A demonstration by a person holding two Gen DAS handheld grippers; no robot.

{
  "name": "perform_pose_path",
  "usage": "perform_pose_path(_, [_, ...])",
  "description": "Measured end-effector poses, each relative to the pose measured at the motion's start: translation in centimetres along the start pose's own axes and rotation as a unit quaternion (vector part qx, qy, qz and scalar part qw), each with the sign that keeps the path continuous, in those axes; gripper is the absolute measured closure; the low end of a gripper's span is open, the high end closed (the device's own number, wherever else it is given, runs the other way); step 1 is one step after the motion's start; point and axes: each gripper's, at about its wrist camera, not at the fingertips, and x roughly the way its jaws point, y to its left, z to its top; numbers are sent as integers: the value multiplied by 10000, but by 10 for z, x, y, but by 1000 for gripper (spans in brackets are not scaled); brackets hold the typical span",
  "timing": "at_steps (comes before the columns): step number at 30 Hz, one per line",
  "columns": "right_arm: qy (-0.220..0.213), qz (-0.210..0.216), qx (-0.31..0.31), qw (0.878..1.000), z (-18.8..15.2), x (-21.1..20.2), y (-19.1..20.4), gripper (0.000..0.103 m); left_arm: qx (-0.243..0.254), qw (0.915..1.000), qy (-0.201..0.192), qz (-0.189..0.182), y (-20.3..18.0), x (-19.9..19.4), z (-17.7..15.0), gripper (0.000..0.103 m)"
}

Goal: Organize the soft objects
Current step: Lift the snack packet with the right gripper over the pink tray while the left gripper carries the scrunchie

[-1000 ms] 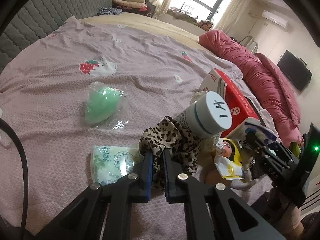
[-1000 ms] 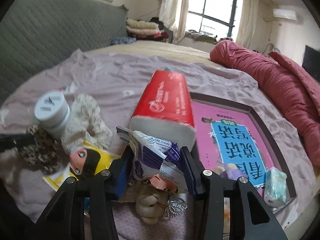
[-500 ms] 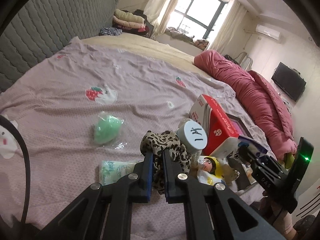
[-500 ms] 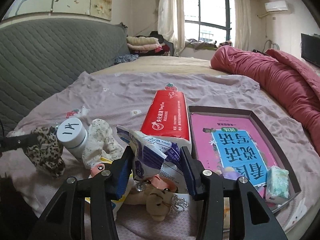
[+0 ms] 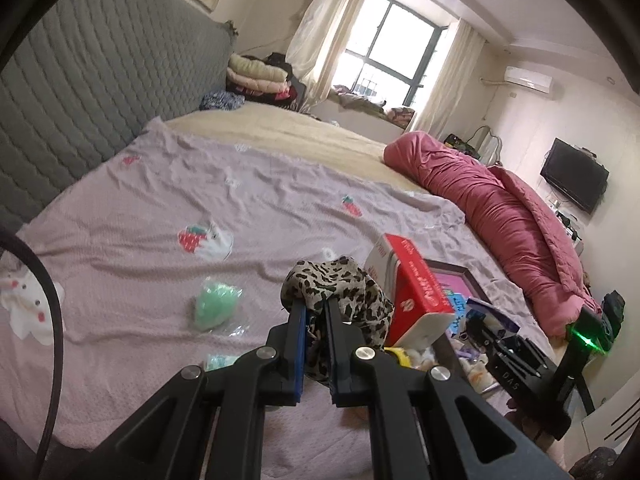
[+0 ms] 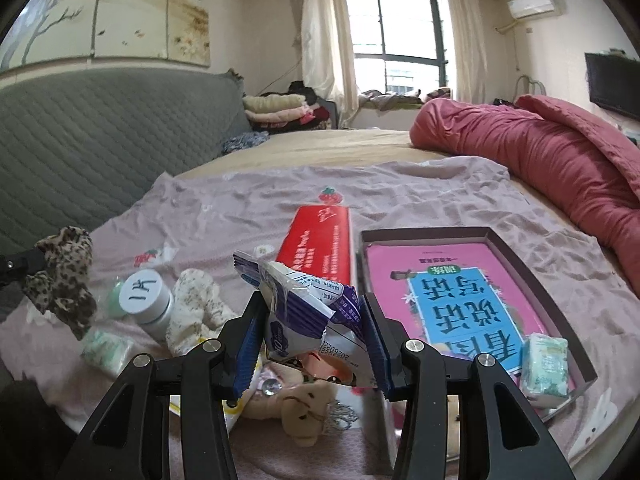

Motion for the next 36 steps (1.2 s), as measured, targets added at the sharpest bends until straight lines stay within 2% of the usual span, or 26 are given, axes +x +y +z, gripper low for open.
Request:
perform_pose_path(5, [-16, 39, 175, 9998, 0, -5, -11, 55, 212, 9997, -62, -38, -22, -7, 5, 94])
perform_pose_path(12, [-247, -26, 307, 9992, 4, -20, -21, 55, 461, 9988, 22, -155, -56, -3, 2, 94])
perform_pose_path(22, [-593, -453, 729, 9945, 8, -41, -54, 55, 852, 9957, 140, -338, -108, 4, -7, 94])
perform_pose_path(36, [-784, -836, 1592, 9806, 5, -57, -113, 55, 1164, 9907, 222, -667, -163, 15, -9, 94])
